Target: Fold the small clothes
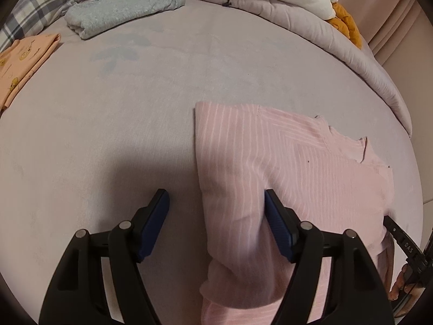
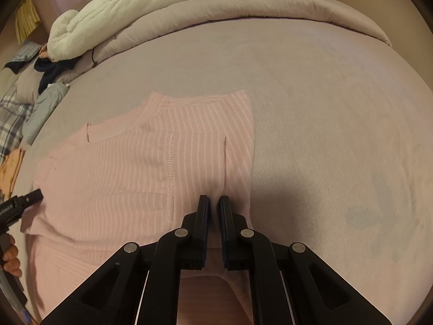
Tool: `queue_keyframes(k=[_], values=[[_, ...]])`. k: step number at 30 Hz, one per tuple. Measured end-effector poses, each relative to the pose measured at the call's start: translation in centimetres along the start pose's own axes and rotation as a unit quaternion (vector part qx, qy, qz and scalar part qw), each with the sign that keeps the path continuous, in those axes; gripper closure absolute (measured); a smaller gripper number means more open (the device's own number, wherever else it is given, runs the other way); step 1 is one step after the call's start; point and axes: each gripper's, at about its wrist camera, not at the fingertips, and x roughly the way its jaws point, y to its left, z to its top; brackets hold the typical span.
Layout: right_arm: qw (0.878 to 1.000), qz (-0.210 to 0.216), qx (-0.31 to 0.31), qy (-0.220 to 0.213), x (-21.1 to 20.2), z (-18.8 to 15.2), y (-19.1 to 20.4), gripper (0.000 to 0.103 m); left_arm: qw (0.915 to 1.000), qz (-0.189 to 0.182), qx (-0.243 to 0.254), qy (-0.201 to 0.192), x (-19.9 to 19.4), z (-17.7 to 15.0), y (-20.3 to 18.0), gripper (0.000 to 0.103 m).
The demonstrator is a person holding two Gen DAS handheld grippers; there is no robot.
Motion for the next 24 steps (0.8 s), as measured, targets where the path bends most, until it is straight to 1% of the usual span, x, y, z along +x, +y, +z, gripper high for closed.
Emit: queue_keyframes(k=[4, 9, 16, 17, 19, 20, 21, 22, 24], values=[[1.0, -0.002, 0.0, -0.001, 0.0, 0.0, 0.1, 0.097, 1.0, -0.002, -0.002, 0.003, -0.4, -0.7, -0.2, 0.03], [1.0, -0.015, -0.006, -0.007, 0.0, 0.0, 0.5, 0.097, 1.0, -0.003, 0.008, 0.001, -1.6, -3.1, 0.1, 0.03], [1.0, -0.016, -0.014, -0.008, -0.8, 0.1, 0.6, 0.096, 0.9994, -0.031, -0.01, 0.012, -4.4, -5.8, 0.9, 0.03], [1.0, -0.016, -0.015, -0.007, -1.0, 0.0, 0.8, 0.092, 0.9992, -0.035, -0.015, 0.012, -5.0, -6.2, 1.1, 0.03], [1.0, -0.016, -0.015, -0.006, -2.1, -0.4, 0.6, 0.079, 0.9987, -0.045, -0.024, 0.005, -6.4, -7.0, 1.4, 0.025], [1.0, -0.019, -0.015, -0.006, -2.6, -0.7, 0.6, 0.06, 0.9984, -0.05, -0.025, 0.002, -7.0, -7.4, 1.4, 0.021], [1.0, -0.021, -0.016, -0.013, -3.6, -1.0, 0.4, 0.045, 0.9981, -0.056, -0.026, -0.001, -7.7, -8.0, 1.6, 0.018], [0.999, -0.019, -0.018, -0.022, -4.3, -1.3, 0.3, 0.041, 0.9978, -0.06, -0.026, -0.003, -8.1, -8.4, 1.6, 0.018], [0.999, -0.005, -0.022, -0.037, -6.1, -2.1, -0.1, 0.039, 0.9975, -0.066, -0.026, -0.005, -9.0, -9.4, 1.7, 0.017]])
